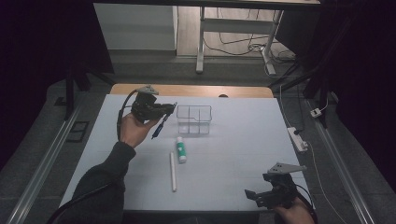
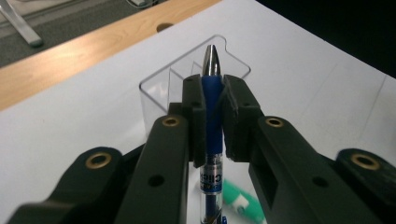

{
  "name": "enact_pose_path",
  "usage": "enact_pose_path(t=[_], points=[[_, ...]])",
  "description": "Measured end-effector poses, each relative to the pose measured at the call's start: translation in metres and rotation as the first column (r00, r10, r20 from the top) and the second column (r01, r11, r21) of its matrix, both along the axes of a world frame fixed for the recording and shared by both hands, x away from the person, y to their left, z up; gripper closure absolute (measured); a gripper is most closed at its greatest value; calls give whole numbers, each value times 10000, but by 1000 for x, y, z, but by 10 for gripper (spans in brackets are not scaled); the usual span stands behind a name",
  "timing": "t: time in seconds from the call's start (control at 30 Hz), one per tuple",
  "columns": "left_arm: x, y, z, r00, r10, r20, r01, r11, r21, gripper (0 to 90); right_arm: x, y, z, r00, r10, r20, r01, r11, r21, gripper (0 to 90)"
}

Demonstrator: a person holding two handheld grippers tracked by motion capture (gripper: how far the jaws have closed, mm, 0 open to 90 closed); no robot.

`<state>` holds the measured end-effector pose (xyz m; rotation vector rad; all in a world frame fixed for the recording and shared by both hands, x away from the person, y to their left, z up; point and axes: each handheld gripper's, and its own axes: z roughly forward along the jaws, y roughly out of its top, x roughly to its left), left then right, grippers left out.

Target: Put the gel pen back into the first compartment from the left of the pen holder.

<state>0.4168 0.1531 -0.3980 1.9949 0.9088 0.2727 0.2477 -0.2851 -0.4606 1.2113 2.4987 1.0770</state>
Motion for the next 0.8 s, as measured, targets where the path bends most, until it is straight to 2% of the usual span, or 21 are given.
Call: enact_pose_path(t=[0.13, 0.2, 0.27, 0.47, 0.63, 0.8], points=[[10, -8, 3, 9998, -4, 189, 6, 10000, -75, 804, 0, 0, 0, 10000, -23, 14, 23, 10000, 22, 21], [16, -12, 3, 9997, -179, 163, 180, 9998, -87, 804, 0, -1, 0, 10000, -30, 28, 30, 10000, 31, 21], [20, -16, 4, 9994, -162, 292, 162, 9999, 7, 804, 0, -1, 0, 10000, -26, 25, 26, 10000, 52, 21], [32, -25, 6, 9985, -137, 537, 141, 9999, -65, 804, 0, -1, 0, 10000, -25, 8, 25, 10000, 83, 21], [44, -33, 6, 9977, -340, 592, 340, 9994, -4, 804, 0, -1, 0, 10000, -14, -2, 14, 9999, 119, 21], [54, -38, 7, 9965, -407, 734, 426, 9988, -244, 804, 0, -1, 0, 10000, -15, -21, 15, 9999, 109, 21]])
